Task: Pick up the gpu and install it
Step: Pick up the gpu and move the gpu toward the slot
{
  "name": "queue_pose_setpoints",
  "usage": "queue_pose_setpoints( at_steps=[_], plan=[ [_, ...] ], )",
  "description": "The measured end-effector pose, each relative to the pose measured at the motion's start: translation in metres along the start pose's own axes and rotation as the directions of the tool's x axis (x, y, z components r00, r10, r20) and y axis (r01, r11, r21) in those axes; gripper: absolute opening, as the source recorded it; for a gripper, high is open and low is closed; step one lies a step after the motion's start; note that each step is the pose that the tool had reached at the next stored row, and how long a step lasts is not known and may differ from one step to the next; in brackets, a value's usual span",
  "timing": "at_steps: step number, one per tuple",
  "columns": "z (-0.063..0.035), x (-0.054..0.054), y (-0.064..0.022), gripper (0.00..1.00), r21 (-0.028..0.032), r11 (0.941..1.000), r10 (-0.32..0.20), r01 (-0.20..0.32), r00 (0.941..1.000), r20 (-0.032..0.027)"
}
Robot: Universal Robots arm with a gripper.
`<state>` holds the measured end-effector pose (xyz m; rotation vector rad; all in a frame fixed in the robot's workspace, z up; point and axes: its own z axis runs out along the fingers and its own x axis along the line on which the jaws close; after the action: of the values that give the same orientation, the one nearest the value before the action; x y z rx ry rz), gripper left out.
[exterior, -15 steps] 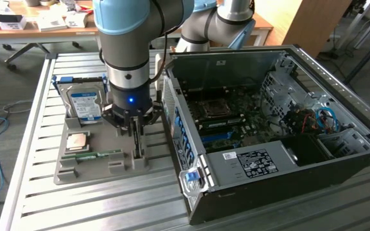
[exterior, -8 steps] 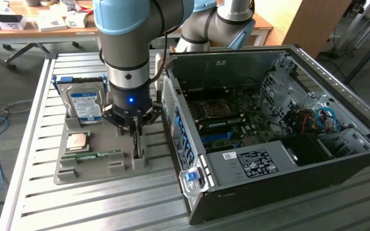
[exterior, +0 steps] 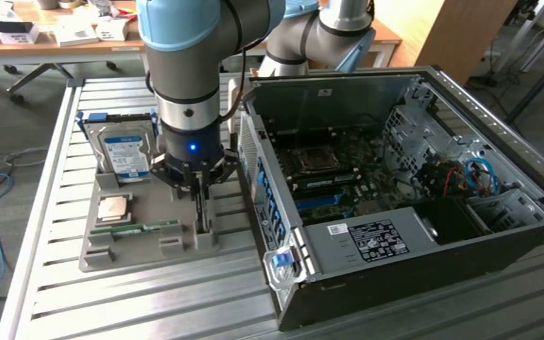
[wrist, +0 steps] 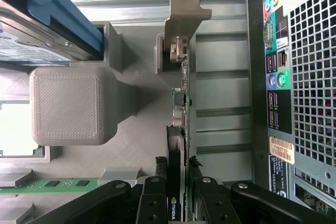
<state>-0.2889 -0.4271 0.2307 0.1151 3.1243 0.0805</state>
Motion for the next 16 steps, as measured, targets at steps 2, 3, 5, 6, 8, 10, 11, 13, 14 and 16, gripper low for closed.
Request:
queue_pose_setpoints(
  at_steps=[2,3,5,6,8,10,11,13,14,16],
  plan=[
    [0.0,0.0,0.0,0.26,-0.0001,1.0,-0.001,0.001,1.0,-0.0001],
    [0.0,0.0,0.0,0.26,-0.0001,1.0,-0.001,0.001,1.0,-0.0001],
    [0.0,0.0,0.0,0.26,-0.0001,1.0,-0.001,0.001,1.0,-0.0001],
    [0.0,0.0,0.0,0.26,-0.0001,1.0,-0.002,0.002,1.0,-0.0001],
    [0.0,0.0,0.0,0.26,-0.0001,0.9999,-0.012,0.012,0.9999,-0.0006],
    [0.0,0.0,0.0,0.26,-0.0003,0.9998,-0.022,0.022,0.9998,-0.0011],
    [0.0,0.0,0.0,0.26,-0.0003,0.9998,-0.022,0.022,0.9998,-0.0011],
    [0.0,0.0,0.0,0.26,-0.0003,0.9998,-0.022,0.022,0.9997,-0.0012],
    [0.0,0.0,0.0,0.26,-0.0003,0.9997,-0.022,0.022,0.9997,-0.0012],
    [-0.0002,0.0,0.0001,0.26,-0.0007,0.9997,-0.022,0.022,0.9997,-0.0008]
  ],
)
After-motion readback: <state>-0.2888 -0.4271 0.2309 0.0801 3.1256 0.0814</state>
